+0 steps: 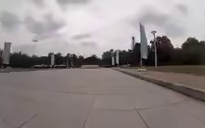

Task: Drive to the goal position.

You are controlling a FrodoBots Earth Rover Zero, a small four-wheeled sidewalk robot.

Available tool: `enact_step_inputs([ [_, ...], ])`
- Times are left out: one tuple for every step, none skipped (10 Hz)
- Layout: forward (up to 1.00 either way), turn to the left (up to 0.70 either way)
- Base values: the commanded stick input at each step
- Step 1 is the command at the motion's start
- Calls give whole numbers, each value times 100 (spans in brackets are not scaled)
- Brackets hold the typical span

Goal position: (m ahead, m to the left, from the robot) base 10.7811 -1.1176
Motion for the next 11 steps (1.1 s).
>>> enact_step_inputs([
  [60, 0],
  [60, 0],
  [60, 0],
  [60, 0],
  [60, 0],
  [60, 0],
  [60, 0],
  [60, 0],
  [60, 0],
  [60, 0],
  [60, 0],
])
